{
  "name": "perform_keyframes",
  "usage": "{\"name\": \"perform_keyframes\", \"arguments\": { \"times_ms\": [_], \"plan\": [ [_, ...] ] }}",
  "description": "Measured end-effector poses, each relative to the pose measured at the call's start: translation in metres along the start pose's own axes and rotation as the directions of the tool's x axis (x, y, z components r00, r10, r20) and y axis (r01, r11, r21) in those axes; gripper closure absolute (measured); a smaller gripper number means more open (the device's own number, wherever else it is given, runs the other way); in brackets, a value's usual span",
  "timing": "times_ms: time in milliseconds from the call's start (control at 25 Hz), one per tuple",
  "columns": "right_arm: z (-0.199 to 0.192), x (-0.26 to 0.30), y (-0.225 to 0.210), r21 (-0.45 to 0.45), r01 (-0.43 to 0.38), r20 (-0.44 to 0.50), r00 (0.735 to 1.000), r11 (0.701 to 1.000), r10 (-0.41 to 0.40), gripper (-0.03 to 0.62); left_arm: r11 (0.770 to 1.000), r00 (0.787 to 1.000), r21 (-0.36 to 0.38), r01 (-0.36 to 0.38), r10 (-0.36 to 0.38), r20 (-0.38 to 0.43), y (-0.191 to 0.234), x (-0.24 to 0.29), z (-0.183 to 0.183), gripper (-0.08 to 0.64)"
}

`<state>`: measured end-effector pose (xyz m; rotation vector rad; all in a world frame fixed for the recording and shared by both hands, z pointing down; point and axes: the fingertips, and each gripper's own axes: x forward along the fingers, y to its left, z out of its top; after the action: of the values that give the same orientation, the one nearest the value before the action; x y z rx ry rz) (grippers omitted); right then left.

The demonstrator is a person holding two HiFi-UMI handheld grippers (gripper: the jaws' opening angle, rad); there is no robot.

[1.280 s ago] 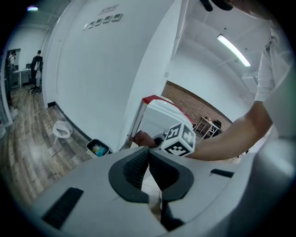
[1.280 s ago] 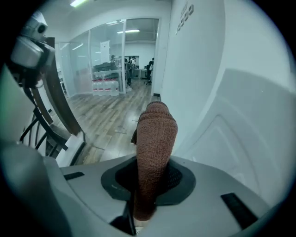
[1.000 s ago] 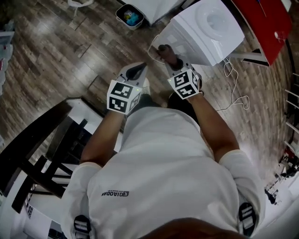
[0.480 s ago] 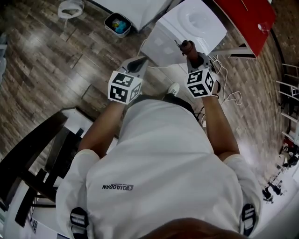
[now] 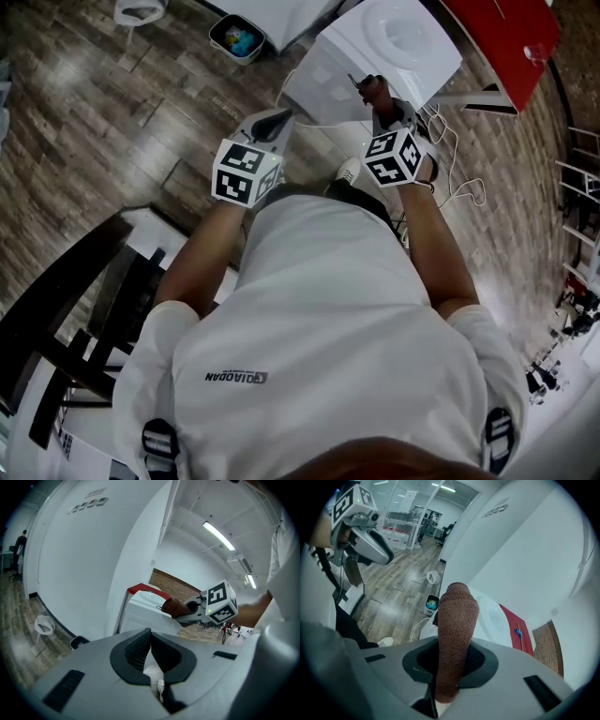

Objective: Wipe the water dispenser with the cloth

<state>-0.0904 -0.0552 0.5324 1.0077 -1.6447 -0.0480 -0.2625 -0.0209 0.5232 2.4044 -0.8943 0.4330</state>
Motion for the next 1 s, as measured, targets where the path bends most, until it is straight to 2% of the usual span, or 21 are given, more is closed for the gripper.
{"name": "perform_keyframes", "arguments": {
  "times_ms": [520,1000],
  "plan": [
    [-0.027,0.059,0.056,-0.057,-0.074,-0.092,0.993,0.996,0.068,0.52,1.0,1.0,-0.005,-0.007,0.007,-0.023,-0.001,-0.006,-0.017,0.56],
    [-0.064,0.136,0.105,-0.077,-0.098,-0.159,0.984,0.992,0.085,0.52,0.999,0.998,-0.025,-0.027,0.026,-0.063,-0.003,-0.01,-0.035,0.56]
  ]
}}
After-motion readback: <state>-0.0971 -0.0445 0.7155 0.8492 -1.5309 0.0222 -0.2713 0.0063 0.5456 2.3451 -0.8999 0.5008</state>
